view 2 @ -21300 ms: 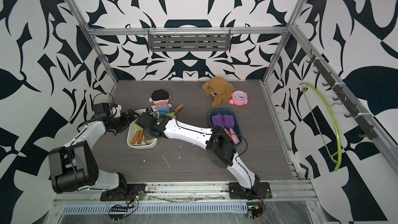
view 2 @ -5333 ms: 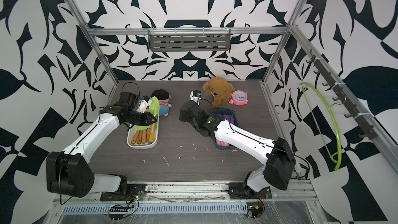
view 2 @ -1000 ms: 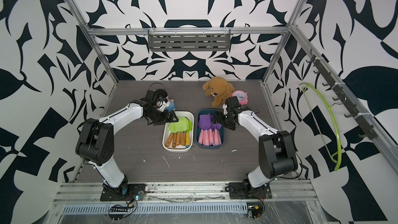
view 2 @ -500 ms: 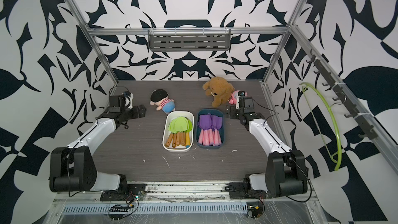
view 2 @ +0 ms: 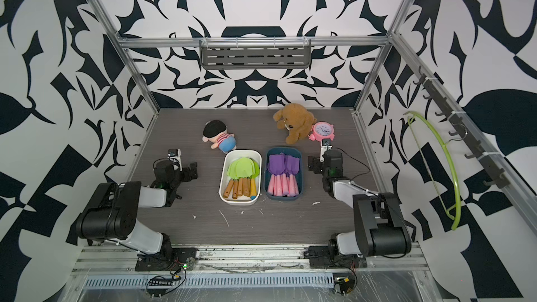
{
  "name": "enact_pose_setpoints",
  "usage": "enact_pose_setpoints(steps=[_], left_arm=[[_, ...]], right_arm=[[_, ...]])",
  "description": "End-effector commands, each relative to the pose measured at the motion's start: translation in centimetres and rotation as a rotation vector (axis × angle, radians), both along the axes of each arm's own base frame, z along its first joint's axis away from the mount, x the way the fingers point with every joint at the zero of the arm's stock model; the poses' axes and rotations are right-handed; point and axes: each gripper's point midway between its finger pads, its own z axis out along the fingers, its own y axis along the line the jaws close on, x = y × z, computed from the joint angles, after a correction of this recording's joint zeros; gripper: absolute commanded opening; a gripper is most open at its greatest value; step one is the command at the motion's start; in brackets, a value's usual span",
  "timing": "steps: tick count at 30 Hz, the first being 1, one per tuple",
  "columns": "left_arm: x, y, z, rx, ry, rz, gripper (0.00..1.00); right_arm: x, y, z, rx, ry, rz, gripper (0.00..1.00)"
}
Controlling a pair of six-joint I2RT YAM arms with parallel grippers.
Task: Sort the small shovels by color and place them into the storage box
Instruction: Reset both arms
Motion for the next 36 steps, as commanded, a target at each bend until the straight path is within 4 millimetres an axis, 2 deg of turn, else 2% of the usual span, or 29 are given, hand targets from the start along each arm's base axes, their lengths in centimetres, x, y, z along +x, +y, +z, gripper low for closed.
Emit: enact_pose_setpoints(steps=[1, 4, 5, 10, 12, 14, 16, 19, 22, 25, 28, 30, 33, 36], left_arm=[[2.9, 0.9, 5.4, 0.058, -0.238, 0.071, 0.99], [2.6, 0.7, 5.0, 0.045, -0.179, 0.07, 0.99], [2.7, 0.7, 5.2, 0.05, -0.206, 0.069, 0.99], [2.7, 0.7, 5.1, 0.05, -0.199, 0.068, 0.99], [2.6, 0.7, 5.0, 0.05, -0.195, 0.067, 0.99], [2.6, 0.7, 5.0, 0.047, -0.193, 0.067, 0.99], [2.6, 0.7, 5.0, 0.048, -0.194, 0.068, 0.99], [2.6, 0.7, 5.0, 0.048, -0.194, 0.068, 0.99], [2.6, 0.7, 5.0, 0.048, -0.194, 0.068, 0.99], [2.6, 0.7, 5.0, 0.048, -0.193, 0.068, 0.99], [2.6, 0.7, 5.0, 0.048, -0.194, 0.067, 0.99], [2.6, 0.7, 5.0, 0.048, -0.193, 0.068, 1.0], [2.6, 0.7, 5.0, 0.049, -0.193, 0.068, 0.99], [2.6, 0.7, 5.0, 0.048, -0.194, 0.068, 1.0]], right_arm=[[3.0, -0.3, 5.8, -0.052, -0.272, 0.003, 1.0], [5.1, 0.7, 2.7, -0.029, -0.209, 0.044, 1.0], [5.9, 0.8, 1.7, -0.02, -0.198, 0.04, 0.99], [8.2, 1.0, 0.3, -0.052, -0.077, 0.041, 0.99], [9.3, 1.8, -0.3, -0.047, -0.02, 0.09, 0.99], [9.6, 2.6, -0.3, -0.049, -0.024, 0.146, 0.99], [8.9, 2.9, 0.3, -0.06, -0.078, 0.166, 0.99], [7.8, 2.6, 1.5, -0.058, -0.067, 0.152, 0.99], [6.5, 2.2, 3.6, -0.064, -0.089, 0.137, 0.99], [4.6, 1.8, 5.0, -0.062, -0.072, 0.112, 0.99], [1.9, 1.1, 4.6, -0.034, -0.086, 0.067, 0.99], [0.2, 0.5, 3.7, -0.012, -0.11, 0.026, 0.99], [-0.5, 0.3, 1.7, 0.0, -0.111, 0.008, 0.99], [-0.1, 0.4, 0.1, 0.008, -0.156, 0.007, 0.99]])
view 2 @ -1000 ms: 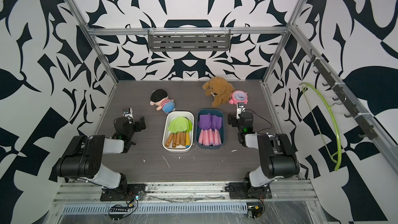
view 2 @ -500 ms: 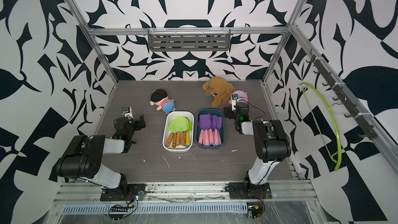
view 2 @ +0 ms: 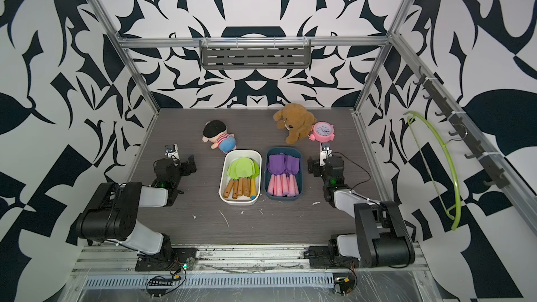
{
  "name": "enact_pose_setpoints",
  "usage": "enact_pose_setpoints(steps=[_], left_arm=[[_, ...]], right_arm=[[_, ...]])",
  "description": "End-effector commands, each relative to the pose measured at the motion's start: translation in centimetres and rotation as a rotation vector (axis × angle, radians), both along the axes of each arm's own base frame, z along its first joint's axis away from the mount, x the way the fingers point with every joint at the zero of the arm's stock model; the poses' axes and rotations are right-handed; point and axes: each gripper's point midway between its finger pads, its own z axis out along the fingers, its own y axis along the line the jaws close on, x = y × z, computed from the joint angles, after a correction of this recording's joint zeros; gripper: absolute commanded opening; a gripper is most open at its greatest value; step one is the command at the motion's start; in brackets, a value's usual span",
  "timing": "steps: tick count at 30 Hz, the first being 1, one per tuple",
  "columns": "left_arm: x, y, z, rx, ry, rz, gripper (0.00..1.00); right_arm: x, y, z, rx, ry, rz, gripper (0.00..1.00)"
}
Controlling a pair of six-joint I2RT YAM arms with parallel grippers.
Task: Sort the small shovels by color and place them into the storage box
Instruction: Reset both arms
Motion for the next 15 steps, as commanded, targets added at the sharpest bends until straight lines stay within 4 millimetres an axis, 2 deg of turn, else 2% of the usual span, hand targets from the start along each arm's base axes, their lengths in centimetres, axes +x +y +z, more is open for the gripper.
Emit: enact_pose_setpoints(steps=[1, 2, 3, 6, 8, 15], left_arm=[[0.4, 0.0, 1.1, -0.001, -0.033, 0.004, 0.99], [0.4, 0.0, 1.1, 0.0, -0.034, 0.003, 1.0], [0.4, 0.0, 1.1, 0.0, -0.034, 0.004, 0.99], [0.4, 0.0, 1.1, 0.001, -0.033, 0.004, 0.99], [0.4, 0.0, 1.1, -0.001, -0.034, 0.004, 0.99], [0.4, 0.0, 1.1, -0.001, -0.034, 0.004, 0.99]], right_arm=[[1.5, 0.2, 0.2, 0.025, -0.112, -0.01, 0.99], [2.2, 0.5, 0.3, 0.005, -0.134, -0.004, 0.99], [2.0, 0.5, -0.2, 0.006, -0.067, -0.005, 0.99], [2.5, 0.3, -0.3, 0.03, -0.066, -0.009, 0.99], [2.6, -0.7, -0.5, 0.059, -0.052, -0.041, 0.99], [2.5, -0.7, -0.5, 0.056, -0.04, -0.044, 0.99]])
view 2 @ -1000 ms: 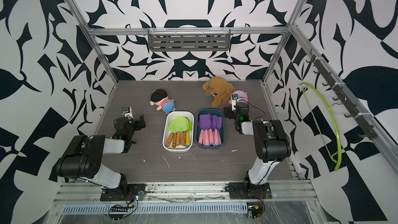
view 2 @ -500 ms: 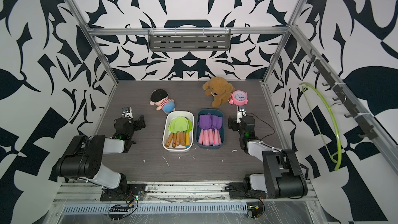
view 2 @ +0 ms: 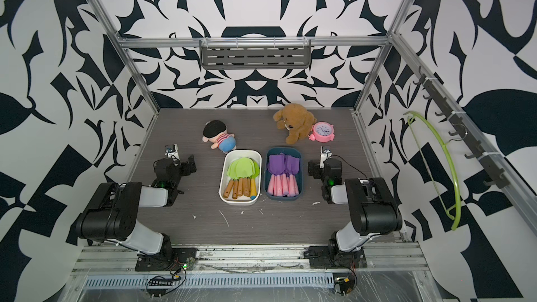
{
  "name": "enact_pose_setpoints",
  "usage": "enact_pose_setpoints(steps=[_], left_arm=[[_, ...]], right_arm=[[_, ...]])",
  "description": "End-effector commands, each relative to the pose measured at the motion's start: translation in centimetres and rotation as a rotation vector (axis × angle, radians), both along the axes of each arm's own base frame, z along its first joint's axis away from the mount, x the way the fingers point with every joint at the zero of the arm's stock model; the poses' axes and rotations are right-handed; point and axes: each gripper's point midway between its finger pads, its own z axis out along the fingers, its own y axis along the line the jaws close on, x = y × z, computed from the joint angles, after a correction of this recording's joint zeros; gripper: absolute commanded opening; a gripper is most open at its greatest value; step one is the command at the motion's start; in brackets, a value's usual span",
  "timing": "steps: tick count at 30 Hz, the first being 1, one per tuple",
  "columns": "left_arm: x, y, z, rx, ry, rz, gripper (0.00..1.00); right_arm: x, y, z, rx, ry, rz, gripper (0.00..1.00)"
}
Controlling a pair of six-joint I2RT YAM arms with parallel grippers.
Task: Sort the small shovels by color and place them into the storage box
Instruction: Reset both arms
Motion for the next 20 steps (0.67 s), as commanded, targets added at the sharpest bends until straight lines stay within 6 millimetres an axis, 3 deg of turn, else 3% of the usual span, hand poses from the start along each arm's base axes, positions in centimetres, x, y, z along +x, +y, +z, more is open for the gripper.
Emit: enact_pose_setpoints(steps=[1, 20], left_arm=[[0.43, 0.03, 1.09, -0.001, -0.033, 0.004, 1.0], [0.41, -0.02, 1.08, 0.0, -0.034, 0.001, 0.99]], right_arm=[[1.03, 0.15, 2.18, 0.021, -0.072, -0.003, 0.99], [1.01, 0.15, 2.26, 0.022, -0.075, -0.003, 0.99]])
